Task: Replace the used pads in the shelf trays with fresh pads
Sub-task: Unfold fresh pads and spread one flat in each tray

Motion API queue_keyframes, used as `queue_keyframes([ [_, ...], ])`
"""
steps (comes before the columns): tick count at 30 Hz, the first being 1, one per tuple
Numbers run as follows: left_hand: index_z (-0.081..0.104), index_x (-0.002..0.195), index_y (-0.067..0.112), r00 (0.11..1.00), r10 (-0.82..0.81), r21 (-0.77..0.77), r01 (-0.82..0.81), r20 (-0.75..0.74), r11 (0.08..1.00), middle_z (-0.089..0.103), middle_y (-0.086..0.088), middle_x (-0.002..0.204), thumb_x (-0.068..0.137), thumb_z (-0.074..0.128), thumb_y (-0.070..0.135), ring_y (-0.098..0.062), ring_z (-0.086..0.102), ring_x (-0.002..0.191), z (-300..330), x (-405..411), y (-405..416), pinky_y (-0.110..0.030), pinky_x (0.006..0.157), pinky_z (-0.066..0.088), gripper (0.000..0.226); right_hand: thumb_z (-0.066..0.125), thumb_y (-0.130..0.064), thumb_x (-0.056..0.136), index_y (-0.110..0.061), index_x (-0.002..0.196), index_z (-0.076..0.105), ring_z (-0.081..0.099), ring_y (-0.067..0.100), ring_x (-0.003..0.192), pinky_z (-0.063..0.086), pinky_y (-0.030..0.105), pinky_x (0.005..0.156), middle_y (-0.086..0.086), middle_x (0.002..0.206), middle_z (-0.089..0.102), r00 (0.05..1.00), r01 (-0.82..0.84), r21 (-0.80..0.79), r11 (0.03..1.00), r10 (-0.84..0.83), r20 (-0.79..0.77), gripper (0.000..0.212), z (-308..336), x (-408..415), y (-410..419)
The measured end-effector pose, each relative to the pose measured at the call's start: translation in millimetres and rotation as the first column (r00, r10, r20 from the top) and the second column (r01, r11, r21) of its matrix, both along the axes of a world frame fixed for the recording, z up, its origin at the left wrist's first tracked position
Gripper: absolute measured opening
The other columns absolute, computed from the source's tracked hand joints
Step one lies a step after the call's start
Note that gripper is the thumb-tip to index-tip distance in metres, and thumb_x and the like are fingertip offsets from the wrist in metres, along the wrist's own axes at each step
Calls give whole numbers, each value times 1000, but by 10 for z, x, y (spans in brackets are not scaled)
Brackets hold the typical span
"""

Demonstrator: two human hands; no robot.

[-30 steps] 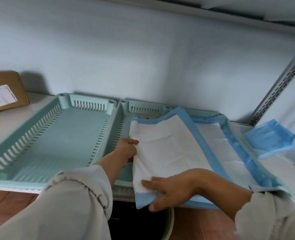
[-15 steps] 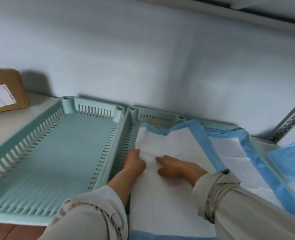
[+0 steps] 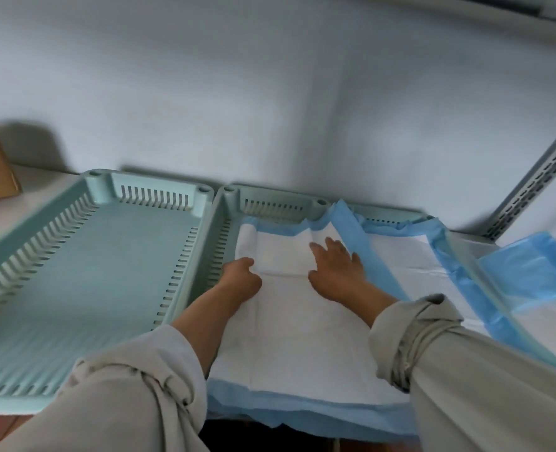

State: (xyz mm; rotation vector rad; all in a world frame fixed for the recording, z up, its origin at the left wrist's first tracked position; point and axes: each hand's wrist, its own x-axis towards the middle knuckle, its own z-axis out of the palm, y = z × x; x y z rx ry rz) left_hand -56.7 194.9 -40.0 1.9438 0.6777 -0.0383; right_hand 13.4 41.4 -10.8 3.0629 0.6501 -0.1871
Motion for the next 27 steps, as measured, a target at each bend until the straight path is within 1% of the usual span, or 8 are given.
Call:
queue_keyframes([
  [3, 41, 143, 10, 996, -53, 82, 59, -72, 995, 31, -15, 149, 92, 47, 1, -29, 37, 135, 65, -128, -33, -31, 110, 30, 52, 43, -21, 94, -12, 152, 2, 8, 32, 146, 11, 50, 117, 12, 159, 4, 961, 270, 63, 961, -273, 40, 71, 101, -34, -330],
  [7, 47, 138, 9, 975, -138, 170, 168, -174, 971, 41, -15, 143, 92, 43, -4, -31, 44, 130, 136, -355, -54, -34, 110, 37, 49, 59, -24, 86, 0, 134, 35, 47, 36, 121, 43, 38, 95, 19, 134, 45, 864, 503, 305, 808, -460, -206, 59, 168, -96, -791],
  [9, 48, 137, 10, 959, -163, 157, 203, -234, 967, 46, -16, 138, 91, 45, -7, -33, 51, 122, 158, -422, -50, -37, 102, 46, 49, 67, -25, 84, 2, 126, 42, 52, 34, 114, 40, 31, 80, 17, 125, 51, 849, 525, 364, 770, -441, -292, 56, 182, -169, -927],
  [11, 43, 140, 12, 941, -182, 154, 233, -283, 960, 46, -15, 136, 90, 50, -6, -31, 54, 115, 196, -492, -45, -33, 95, 49, 54, 69, -24, 82, 1, 124, 46, 53, 33, 111, 40, 31, 78, 17, 122, 54, 851, 522, 406, 750, -428, -304, 54, 175, -250, -968],
  [17, 36, 143, 9, 968, -199, 497, 249, -153, 831, 34, -8, 149, 88, 46, 0, -27, 39, 135, 325, -478, -1, -34, 110, 34, 57, 56, -29, 93, -11, 108, 56, 55, 24, 87, 39, 30, 72, 10, 107, 63, 911, 317, 483, 816, -403, 84, 24, 218, -341, -574],
  [20, 31, 146, 12, 974, -208, 584, 223, -94, 781, 27, -4, 154, 86, 45, -2, -27, 38, 136, 348, -441, 80, -39, 110, 38, 63, 52, -28, 96, -10, 111, 57, 59, 27, 96, 39, 30, 73, 10, 110, 64, 908, 267, 548, 793, -398, 133, 24, 220, -334, -398],
  [23, 28, 146, 11, 950, -240, 556, 313, -201, 770, 27, -9, 152, 88, 44, -1, -30, 41, 134, 295, -409, 131, -39, 109, 39, 62, 50, -26, 96, -8, 119, 53, 57, 32, 108, 41, 33, 81, 13, 119, 61, 918, 301, 536, 789, -391, 61, 29, 138, -291, -341],
  [27, 37, 135, 4, 929, -225, 566, 358, -293, 743, 35, -18, 142, 89, 40, -1, -33, 46, 126, 235, -384, 154, -38, 104, 40, 47, 47, -12, 93, -5, 127, 44, 51, 33, 116, 40, 31, 89, 15, 127, 53, 930, 366, 392, 844, -321, -177, 36, -28, -279, -340],
])
